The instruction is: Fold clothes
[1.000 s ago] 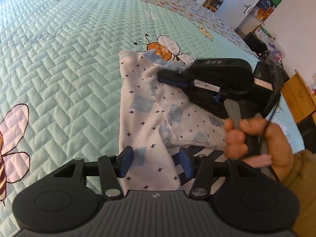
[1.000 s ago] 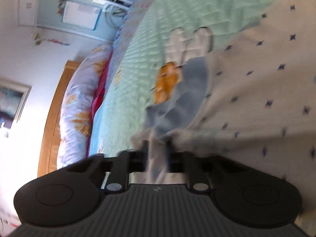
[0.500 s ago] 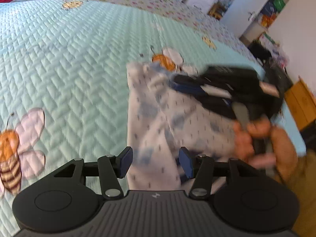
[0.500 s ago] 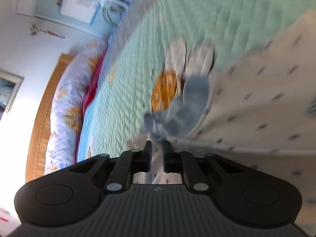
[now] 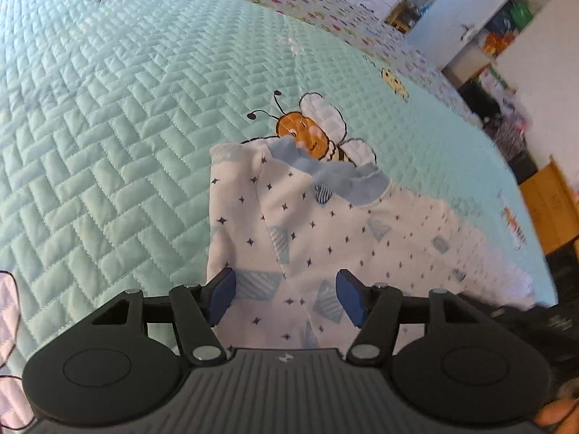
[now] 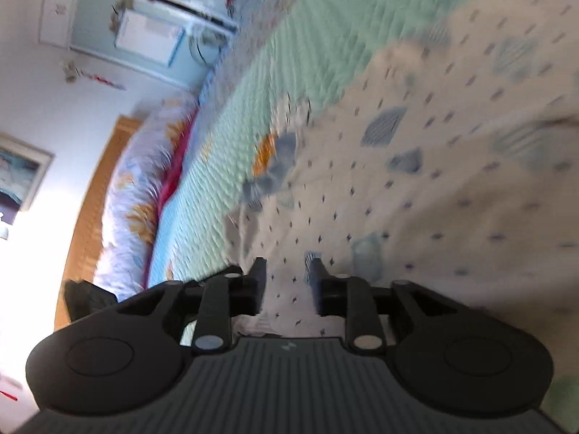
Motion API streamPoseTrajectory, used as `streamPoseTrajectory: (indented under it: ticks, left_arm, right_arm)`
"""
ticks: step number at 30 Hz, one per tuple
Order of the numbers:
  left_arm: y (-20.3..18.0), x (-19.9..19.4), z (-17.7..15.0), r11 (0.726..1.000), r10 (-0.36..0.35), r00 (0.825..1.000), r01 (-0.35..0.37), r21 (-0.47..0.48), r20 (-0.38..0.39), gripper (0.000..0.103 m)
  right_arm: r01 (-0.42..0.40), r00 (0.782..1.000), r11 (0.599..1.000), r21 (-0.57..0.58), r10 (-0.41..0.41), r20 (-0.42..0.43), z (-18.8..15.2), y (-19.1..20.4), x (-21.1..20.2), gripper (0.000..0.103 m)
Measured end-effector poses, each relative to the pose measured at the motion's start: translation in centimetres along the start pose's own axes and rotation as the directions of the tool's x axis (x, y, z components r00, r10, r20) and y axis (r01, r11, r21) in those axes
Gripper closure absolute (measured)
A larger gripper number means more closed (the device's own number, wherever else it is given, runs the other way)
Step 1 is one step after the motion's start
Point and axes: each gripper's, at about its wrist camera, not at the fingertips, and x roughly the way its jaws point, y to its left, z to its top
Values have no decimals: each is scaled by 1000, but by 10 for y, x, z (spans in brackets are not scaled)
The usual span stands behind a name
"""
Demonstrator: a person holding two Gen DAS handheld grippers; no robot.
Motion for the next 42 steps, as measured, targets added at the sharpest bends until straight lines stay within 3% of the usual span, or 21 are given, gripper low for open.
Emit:
streamPoseTrajectory:
  ticks: [4,6,7,9,14,19,21,23,28,31,33,34,35,42]
  left_arm:
    - [-11,4,-2,994,72,997,-71,78,-7,38]
    - [-16,6,-3,989,100,995,-98,109,-11,35]
    - [-19,7,-4,986,114,993,-112,125,-13,35]
    - [-26,9,-5,977,145,989,-140,159,-15,35]
    - [-34,12,-8,965,186,983,-182,188,-4,35]
    - [-41,16,-12,953,221,975,-219,208,10,32]
    - [-44,17,-13,948,235,972,-233,216,16,31]
    - [-47,18,-15,943,249,968,-248,223,22,29]
    - [-48,19,-17,939,257,966,-257,228,31,27]
    - [-48,19,-18,940,254,967,-255,228,35,26]
    - [-49,20,-18,939,254,967,-255,230,34,25]
    - [-49,20,-18,939,254,967,-255,231,34,25]
    - [-49,20,-18,939,254,967,-255,232,33,24]
    - [-53,23,-18,934,263,964,-263,240,33,20]
  right_arm:
    - [46,999,998,33,-46,15,-5,-17,-21,73]
    - [79,996,996,48,-81,29,-10,-24,-26,85]
    - [81,996,995,56,-84,39,-12,-24,-28,86]
    - [86,994,994,71,-90,62,-17,-25,-31,84]
    - [139,979,990,-29,-133,151,-23,-17,-52,73]
    - [140,980,990,18,-141,144,-25,-41,-53,84]
    - [173,974,985,-26,-167,154,-26,-32,-56,82]
    - [194,966,978,-74,-178,187,-28,-19,-61,69]
    - [251,939,953,-170,-197,283,-31,2,-68,63]
    - [250,942,957,-148,-205,266,-30,-17,-62,59]
    - [247,937,954,-168,-191,293,-36,-35,-57,68]
    - [241,931,951,-194,-170,324,-40,-44,-56,79]
    - [227,929,955,-191,-153,338,-44,-48,-58,81]
    - [212,927,959,-188,-136,348,-43,-52,-61,81]
